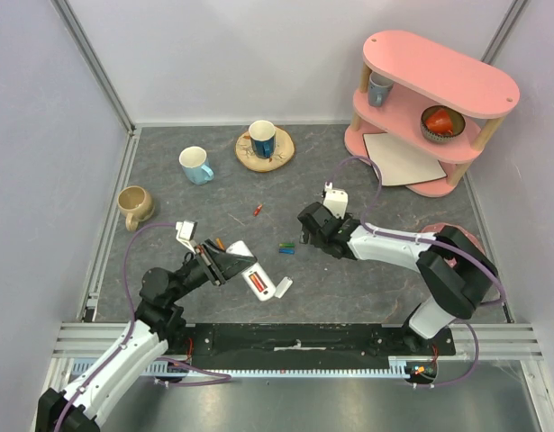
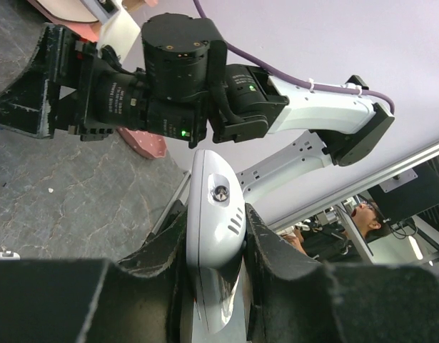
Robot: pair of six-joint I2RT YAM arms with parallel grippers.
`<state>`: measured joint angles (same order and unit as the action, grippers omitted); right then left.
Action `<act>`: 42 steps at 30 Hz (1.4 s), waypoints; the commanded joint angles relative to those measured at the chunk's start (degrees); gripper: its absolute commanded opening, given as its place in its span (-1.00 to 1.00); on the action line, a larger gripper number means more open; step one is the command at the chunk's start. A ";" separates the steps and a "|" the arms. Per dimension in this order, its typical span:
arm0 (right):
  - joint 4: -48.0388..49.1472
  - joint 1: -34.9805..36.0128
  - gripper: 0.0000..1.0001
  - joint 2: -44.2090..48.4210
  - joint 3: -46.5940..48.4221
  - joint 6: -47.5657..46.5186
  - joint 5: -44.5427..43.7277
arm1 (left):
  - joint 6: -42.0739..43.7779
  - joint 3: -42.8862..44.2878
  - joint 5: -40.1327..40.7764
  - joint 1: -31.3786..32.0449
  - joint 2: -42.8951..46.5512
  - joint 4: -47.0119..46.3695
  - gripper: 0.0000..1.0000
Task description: Load the batteries into the remote control
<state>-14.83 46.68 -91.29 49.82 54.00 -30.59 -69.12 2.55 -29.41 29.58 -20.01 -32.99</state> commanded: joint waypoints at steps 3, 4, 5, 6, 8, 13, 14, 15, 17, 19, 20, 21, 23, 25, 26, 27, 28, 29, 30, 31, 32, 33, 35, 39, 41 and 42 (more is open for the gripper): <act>-0.11 0.17 0.69 -3.01 4.32 3.83 -3.60 | -1.10 -9.40 0.93 -0.31 1.99 -1.20 -0.96; -0.11 0.17 0.68 -3.46 4.67 4.27 -3.60 | -1.19 -9.49 1.02 -0.32 2.17 -1.02 -0.96; -0.11 0.08 0.68 -4.07 4.93 5.14 -3.60 | -1.28 -9.66 1.11 -0.23 2.43 -0.93 -0.96; -0.11 0.17 0.67 -4.95 5.19 5.67 -3.60 | -1.28 -9.84 1.11 -0.31 2.61 -0.85 -0.96; -0.29 0.17 0.64 -5.83 5.46 7.60 -3.51 | -1.28 -9.75 1.19 -0.23 2.96 -0.41 -0.96; -1.78 0.34 0.56 -7.33 5.99 11.74 -4.13 | -1.10 -9.67 1.02 -0.23 3.14 0.21 -0.96; -2.39 0.43 0.55 -7.33 6.07 12.18 -4.56 | -1.02 -9.84 1.02 -0.31 3.22 0.30 -0.96; -2.48 0.52 0.54 -7.59 6.16 12.62 -4.92 | -1.01 -9.84 1.11 -0.23 3.22 0.30 -0.96; -3.36 0.61 0.52 -7.85 6.95 12.71 -5.36 | -1.01 -9.84 1.02 -0.23 3.22 0.30 -0.96; -3.63 0.70 0.50 -8.29 7.48 12.80 -5.53 | -1.01 -9.93 1.11 -0.32 3.31 0.30 -0.96; -3.80 0.78 0.49 -8.47 7.66 12.80 -5.53 | -1.01 -10.02 1.11 -0.23 3.31 0.30 -0.96; -3.89 0.70 0.49 -8.91 7.83 12.89 -5.62 | -1.01 -10.02 1.11 -0.31 3.31 0.30 -0.96; -3.98 0.79 0.48 -9.26 8.18 12.89 -5.62 | -1.01 -10.02 1.02 -0.23 3.40 0.30 -0.96; -4.15 0.79 0.47 -9.96 8.45 12.80 -5.62 | -1.10 -9.93 0.93 -0.31 3.49 0.30 -0.96; -4.24 0.79 0.47 -10.23 8.54 12.89 -5.71 | -1.10 -9.84 0.76 -0.23 3.66 0.38 -0.96; -4.24 0.70 0.46 -10.58 8.54 12.80 -5.62 | -1.10 -9.84 0.84 -0.23 3.84 0.47 -0.96; -4.24 0.78 0.46 -10.67 8.54 12.80 -5.71 | -1.10 -9.84 0.93 -0.31 3.93 0.82 -0.96; -4.33 0.79 0.46 -10.75 8.54 12.80 -6.06 | -1.10 -9.84 0.93 -0.23 4.10 0.91 -0.96; -4.33 0.79 0.45 -11.02 8.54 12.80 -6.24 | -1.02 -9.93 0.93 -0.31 4.28 1.09 -0.96; -4.33 0.70 0.45 -11.11 8.62 12.80 -6.24 | -1.01 -9.93 0.93 -0.32 4.45 1.18 -0.96; -4.33 0.70 0.44 -11.28 8.54 12.80 -6.41 | -1.01 -9.84 1.02 -0.32 4.45 1.44 -0.96; -4.42 0.61 0.43 -11.54 8.80 12.71 -6.41 | -0.93 -9.75 1.02 -0.32 4.63 1.53 -0.96; -4.59 0.61 0.42 -11.90 8.98 12.45 -6.33 | -0.84 -9.67 0.93 -0.31 4.63 1.70 -0.96; -4.77 0.35 0.38 -13.04 9.41 11.92 -6.06 | -0.75 -9.58 0.93 -0.32 4.72 2.05 -0.96; -5.03 0.26 0.38 -13.57 9.50 12.01 -5.97 | -0.66 -9.58 1.02 -0.32 4.80 2.06 -0.96; -5.12 0.26 0.37 -13.74 9.59 12.10 -5.80 | -0.66 -9.58 0.93 -0.32 4.80 2.23 -0.96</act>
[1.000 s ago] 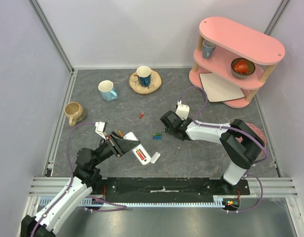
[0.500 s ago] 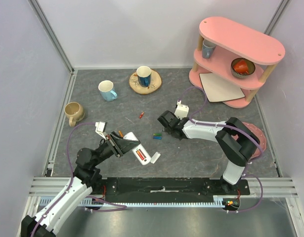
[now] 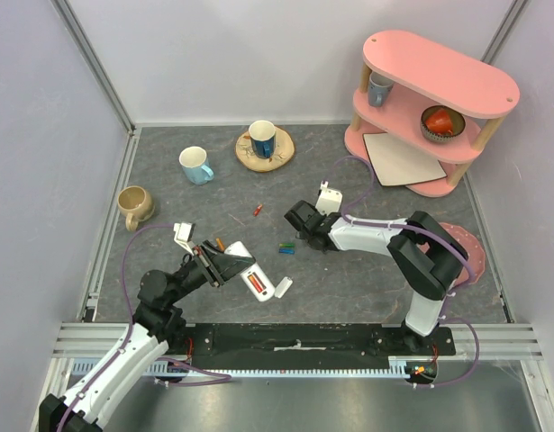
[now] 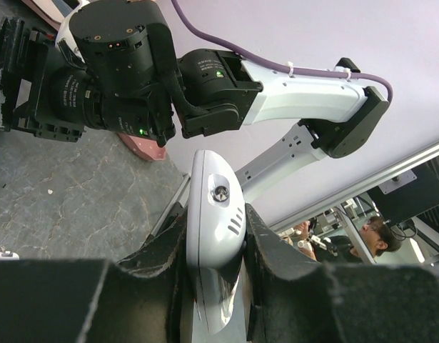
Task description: Load the batteries into the remote control
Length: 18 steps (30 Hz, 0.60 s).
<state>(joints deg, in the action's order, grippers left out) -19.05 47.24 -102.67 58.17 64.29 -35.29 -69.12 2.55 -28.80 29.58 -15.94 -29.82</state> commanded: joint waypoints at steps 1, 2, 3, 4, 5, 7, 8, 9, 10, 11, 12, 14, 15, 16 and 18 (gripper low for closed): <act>-0.99 -0.31 0.37 -2.44 1.24 1.98 -0.92 | -0.58 -9.58 0.32 -0.23 0.65 -0.85 -0.96; -0.99 -0.31 0.36 -2.62 1.24 2.15 -0.92 | -0.57 -9.49 0.32 -0.31 0.74 -0.85 -0.96; -1.08 -0.31 0.35 -2.79 1.15 2.41 -0.92 | -0.49 -9.49 0.32 -0.32 0.74 -0.76 -0.96; -1.08 -0.31 0.34 -2.80 1.15 2.42 -0.84 | -0.49 -9.49 0.23 -0.32 0.74 -0.68 -0.96; -1.17 -0.40 0.33 -3.14 1.24 2.42 -0.75 | -0.49 -9.40 0.23 -0.32 0.74 -0.67 -0.96; -1.34 -0.31 0.32 -3.32 1.42 2.68 -0.75 | -0.31 -9.31 0.23 -0.32 0.74 -0.59 -0.96; -1.52 -0.31 0.31 -3.32 1.42 2.59 -0.75 | -0.31 -9.23 0.15 -0.32 0.74 -0.50 -0.96; -1.61 -0.31 0.31 -3.41 1.50 2.77 -0.75 | -0.22 -9.23 0.06 -0.32 0.74 -0.50 -0.96; -1.78 -0.31 0.30 -3.41 1.59 2.77 -0.66 | -0.22 -9.14 -0.03 -0.32 0.83 -0.41 -0.96; -1.96 -0.31 0.31 -3.41 1.68 2.77 -0.57 | -0.22 -9.23 0.14 -0.23 0.83 -0.41 -0.96; -2.04 -0.40 0.30 -3.41 1.68 2.77 -0.57 | -0.22 -9.23 0.14 -0.31 0.83 -0.32 -0.96; -2.31 -0.31 0.30 -3.50 1.59 3.03 -0.31 | -0.13 -9.23 0.06 -0.32 0.91 -0.24 -0.96; -2.40 -0.31 0.29 -3.59 1.51 3.03 -0.05 | -0.14 -9.23 0.14 -0.32 0.92 -0.23 -0.96; -2.57 -0.40 0.28 -3.59 1.42 3.03 -0.04 | -0.14 -9.23 0.14 -0.32 0.92 -0.23 -0.96; -2.57 -0.31 0.25 -3.76 1.15 3.29 0.13 | -0.22 -9.31 0.14 -0.32 0.92 -0.15 -0.96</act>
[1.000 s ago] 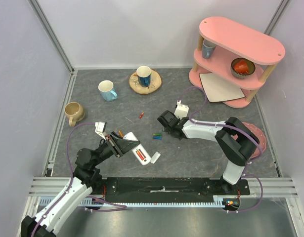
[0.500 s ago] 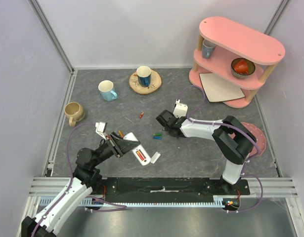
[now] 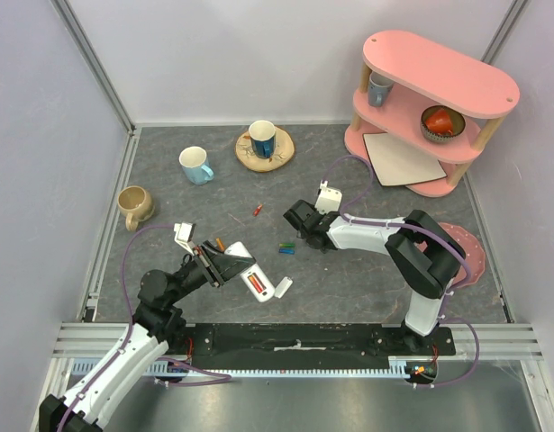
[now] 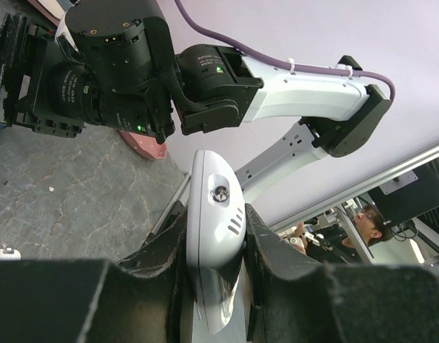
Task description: Load the batteries into the remote control
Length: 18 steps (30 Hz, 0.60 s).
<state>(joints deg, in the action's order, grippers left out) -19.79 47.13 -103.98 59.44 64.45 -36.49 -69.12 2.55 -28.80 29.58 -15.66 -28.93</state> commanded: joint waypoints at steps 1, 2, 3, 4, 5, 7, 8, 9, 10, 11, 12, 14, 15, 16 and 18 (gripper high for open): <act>-1.92 -0.20 0.24 -2.63 -0.11 3.23 1.33 | -0.22 -9.31 0.06 -0.32 0.81 -1.04 -0.96; -1.92 -0.20 0.23 -2.71 -0.20 3.40 1.42 | -0.31 -9.40 0.06 -0.32 0.81 -0.87 -0.96; -2.00 -0.20 0.22 -2.71 -0.38 3.58 1.51 | -0.31 -9.40 0.06 -0.32 0.98 -0.87 -0.96; -2.01 -0.20 0.21 -2.71 -0.46 3.58 1.60 | -0.31 -9.40 0.14 -0.32 1.16 -0.78 -0.96; -2.09 -0.20 0.19 -2.63 -0.47 3.58 1.68 | -0.31 -9.40 0.23 -0.32 1.25 -0.61 -0.96; -2.18 -0.29 0.15 -2.63 -0.55 3.67 1.60 | -0.31 -9.31 0.32 -0.31 1.33 -0.43 -0.96; -2.27 -0.20 0.11 -2.54 -0.64 3.67 1.68 | -0.22 -9.40 0.32 -0.32 1.33 -0.43 -0.96; -2.27 -0.20 0.08 -2.54 -0.73 3.76 1.60 | -0.31 -9.40 0.32 -0.32 1.33 -0.43 -0.96; -2.27 -0.20 0.07 -2.54 -0.82 3.84 1.77 | -0.22 -9.40 0.32 -0.23 1.33 -0.43 -0.96; -2.27 -0.20 0.03 -2.45 -0.90 3.67 1.86 | -0.22 -9.40 0.41 -0.40 1.25 -0.34 -0.96; -2.36 -0.03 0.01 -2.45 -1.08 3.58 1.86 | -0.31 -9.40 0.41 -0.32 1.16 -0.34 -0.96; -2.44 0.06 -0.03 -1.93 -1.60 3.58 2.21 | -0.31 -9.49 0.32 -0.32 1.33 -0.34 -0.96; -2.44 0.15 -0.06 -1.58 -1.78 3.67 2.13 | -0.31 -9.40 0.32 -0.23 1.25 -0.34 -0.96; -2.44 0.32 -0.08 -1.31 -2.04 3.41 1.95 | -0.31 -9.58 0.32 -0.31 1.42 -0.17 -0.96; -2.45 0.41 -0.18 -0.26 -2.31 2.36 1.34 | -0.40 -9.66 0.49 -0.31 1.60 -0.16 -0.96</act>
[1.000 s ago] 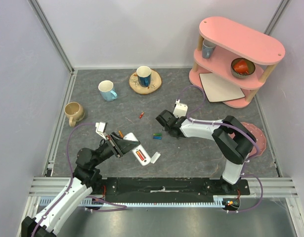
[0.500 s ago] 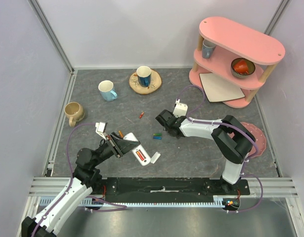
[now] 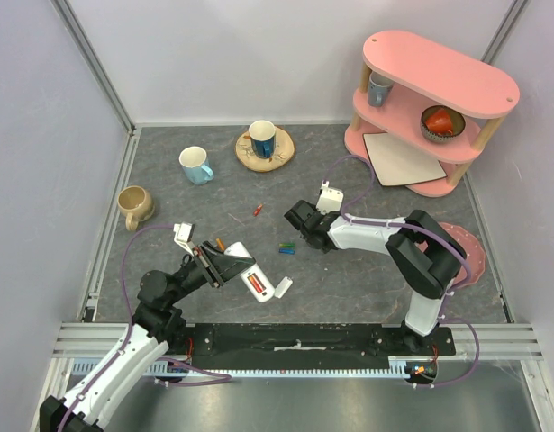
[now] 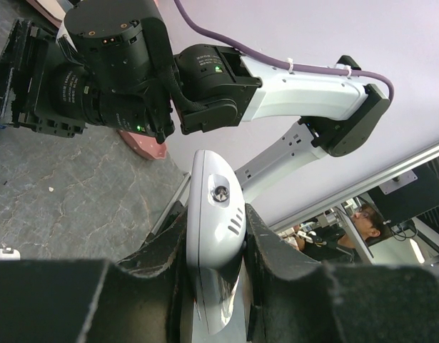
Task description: Load the batteries into the remote control
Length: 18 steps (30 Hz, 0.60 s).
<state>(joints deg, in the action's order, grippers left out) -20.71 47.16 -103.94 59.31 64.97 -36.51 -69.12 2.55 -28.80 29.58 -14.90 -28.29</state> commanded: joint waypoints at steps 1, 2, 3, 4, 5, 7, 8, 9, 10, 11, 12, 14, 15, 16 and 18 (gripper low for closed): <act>-1.61 0.48 -0.22 0.31 -2.18 1.22 1.01 | -0.40 -9.49 0.50 -0.32 0.92 -0.71 -0.96; -1.79 0.39 -0.25 1.62 -2.01 -1.31 0.66 | -0.40 -9.49 0.50 -0.23 0.92 -0.71 -0.96; -1.62 0.57 -0.27 2.51 -1.92 -2.99 -0.39 | -0.40 -9.40 0.41 -0.23 1.01 -0.71 -0.96; -1.44 0.48 -0.28 4.34 -1.83 -5.09 -0.66 | -0.40 -9.31 0.32 -0.31 1.01 -0.54 -0.96; -0.05 0.57 -0.31 5.40 -2.26 -11.90 -0.40 | -0.40 -9.31 0.41 -0.32 1.18 -0.36 -0.96; 2.50 0.57 -0.37 8.30 -2.35 -19.49 0.21 | -0.40 -9.31 0.32 -0.31 1.62 -0.10 -0.96; 4.17 0.74 -0.43 9.27 -2.96 -23.88 1.08 | -0.31 -9.31 0.41 -0.23 1.80 0.25 -0.96; 6.97 0.66 -0.46 10.07 -3.32 -33.50 3.96 | -0.31 -9.40 0.49 -0.31 1.97 0.43 -0.96; 7.61 0.57 -0.52 11.20 -3.24 -37.42 5.56 | -0.31 -9.40 0.58 -0.32 2.32 0.61 -0.96; 7.87 0.48 -0.63 11.56 -2.80 -41.72 7.66 | -0.31 -9.49 0.76 -0.32 2.50 0.78 -0.96; 8.14 0.39 -0.64 11.74 -2.36 -48.81 10.82 | -0.31 -9.66 1.19 -0.32 2.68 0.78 -0.96; 7.18 0.30 -0.67 11.92 -1.83 -54.57 15.31 | -0.22 -9.84 1.37 -0.32 2.59 0.70 -0.96; 7.70 0.30 -0.63 12.18 -2.09 -59.38 16.98 | -0.14 -9.67 1.37 -0.32 2.42 0.70 -0.96; 8.14 0.30 -0.58 12.44 -2.44 -61.09 18.57 | -0.05 -9.67 1.29 -0.32 2.24 0.70 -0.96; 9.89 -0.22 -0.53 12.45 -4.02 -63.12 19.72 | 0.04 -9.49 1.46 -0.32 1.98 0.43 -0.96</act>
<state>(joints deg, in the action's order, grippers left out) -14.79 47.42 -92.84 56.16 17.10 -23.66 -69.12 2.55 -28.45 29.58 -12.86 -26.13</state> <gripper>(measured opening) 0.509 0.321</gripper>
